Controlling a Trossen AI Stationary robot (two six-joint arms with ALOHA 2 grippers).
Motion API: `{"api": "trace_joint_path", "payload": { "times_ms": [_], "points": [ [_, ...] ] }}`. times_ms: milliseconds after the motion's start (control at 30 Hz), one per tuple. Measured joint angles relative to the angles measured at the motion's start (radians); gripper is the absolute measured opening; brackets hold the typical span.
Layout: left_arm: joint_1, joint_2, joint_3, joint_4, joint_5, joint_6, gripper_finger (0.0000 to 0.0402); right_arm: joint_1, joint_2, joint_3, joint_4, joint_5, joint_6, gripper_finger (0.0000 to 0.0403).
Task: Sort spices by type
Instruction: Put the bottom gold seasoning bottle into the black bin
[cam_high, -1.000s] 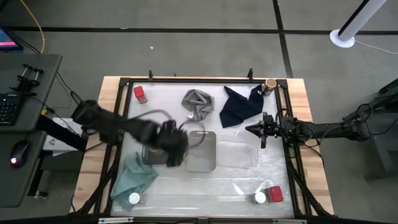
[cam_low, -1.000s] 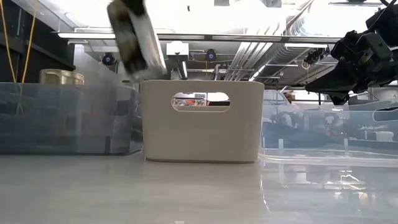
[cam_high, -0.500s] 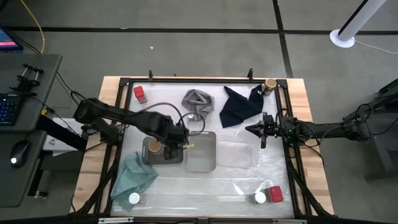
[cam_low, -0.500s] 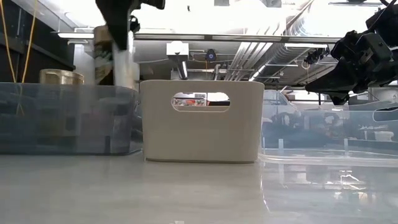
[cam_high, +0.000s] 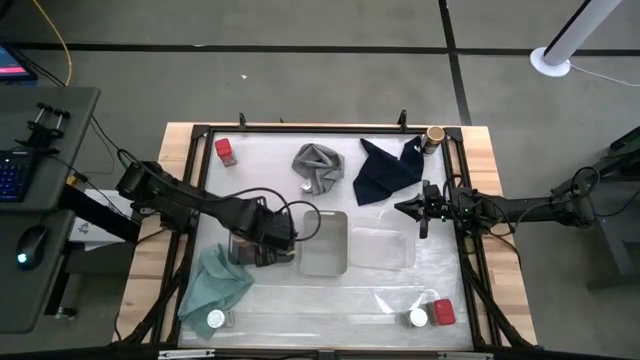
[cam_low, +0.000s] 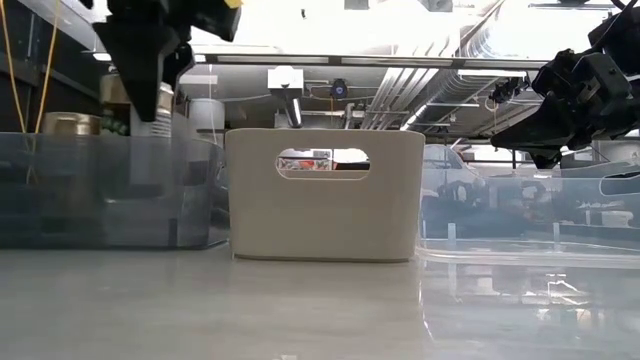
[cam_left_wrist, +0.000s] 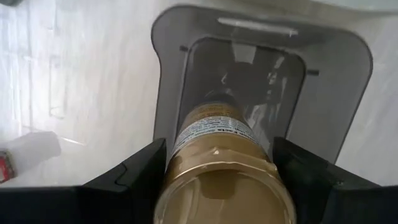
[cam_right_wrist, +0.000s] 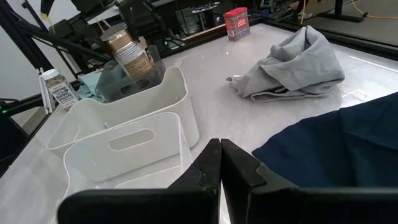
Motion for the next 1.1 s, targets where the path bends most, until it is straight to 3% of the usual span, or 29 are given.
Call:
{"api": "trace_joint_path", "payload": {
  "times_ms": [567, 800, 1100],
  "points": [
    [0.039, -0.001, -0.1, 0.03, -0.021, 0.015, 0.0233, 0.0, 0.0, 0.0, 0.0, 0.0, 0.0, 0.0001],
    [0.056, -0.001, -0.122, 0.027, -0.01, 0.0, 0.0308, 0.0, 0.0, 0.0, 0.0, 0.0, 0.0, 0.0001],
    [0.082, -0.001, -0.065, 0.005, -0.001, 0.029, 0.0321, 0.0, 0.0, 0.0, 0.0, 0.0, 0.0, 0.0001]
  ]
}}
